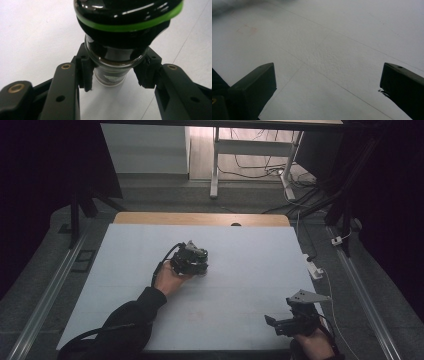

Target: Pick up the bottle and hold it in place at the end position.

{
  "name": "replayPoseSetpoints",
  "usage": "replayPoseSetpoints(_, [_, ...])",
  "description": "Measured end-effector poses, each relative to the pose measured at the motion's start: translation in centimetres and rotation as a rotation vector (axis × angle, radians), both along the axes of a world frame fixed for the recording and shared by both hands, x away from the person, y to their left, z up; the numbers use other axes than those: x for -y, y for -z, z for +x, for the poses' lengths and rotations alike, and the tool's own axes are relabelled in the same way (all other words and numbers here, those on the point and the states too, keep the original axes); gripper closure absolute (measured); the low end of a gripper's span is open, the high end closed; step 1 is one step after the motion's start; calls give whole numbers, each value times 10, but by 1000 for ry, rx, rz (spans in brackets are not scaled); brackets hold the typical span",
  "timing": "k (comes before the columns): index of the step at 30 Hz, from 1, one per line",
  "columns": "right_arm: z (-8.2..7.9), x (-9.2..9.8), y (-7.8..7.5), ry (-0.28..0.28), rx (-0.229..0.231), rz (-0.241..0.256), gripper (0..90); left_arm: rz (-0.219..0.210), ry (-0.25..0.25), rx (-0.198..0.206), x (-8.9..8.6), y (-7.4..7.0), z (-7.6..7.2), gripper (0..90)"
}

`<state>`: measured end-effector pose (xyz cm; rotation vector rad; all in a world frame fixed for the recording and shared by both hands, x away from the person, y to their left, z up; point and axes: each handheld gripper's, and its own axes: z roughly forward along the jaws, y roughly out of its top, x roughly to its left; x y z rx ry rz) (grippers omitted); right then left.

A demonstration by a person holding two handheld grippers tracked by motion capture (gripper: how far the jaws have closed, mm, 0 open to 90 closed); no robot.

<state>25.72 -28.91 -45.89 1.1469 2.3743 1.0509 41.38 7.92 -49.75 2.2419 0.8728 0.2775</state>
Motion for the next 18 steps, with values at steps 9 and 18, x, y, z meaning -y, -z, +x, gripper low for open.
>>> replayPoseSetpoints(9, [0,0,0,-1,-1,-2,4,-11,1,32,0,5,-3,539])
replayPoseSetpoints(18, [-1,0,0,-3,0,-3,4,-11,5,34,0,5,-3,541])
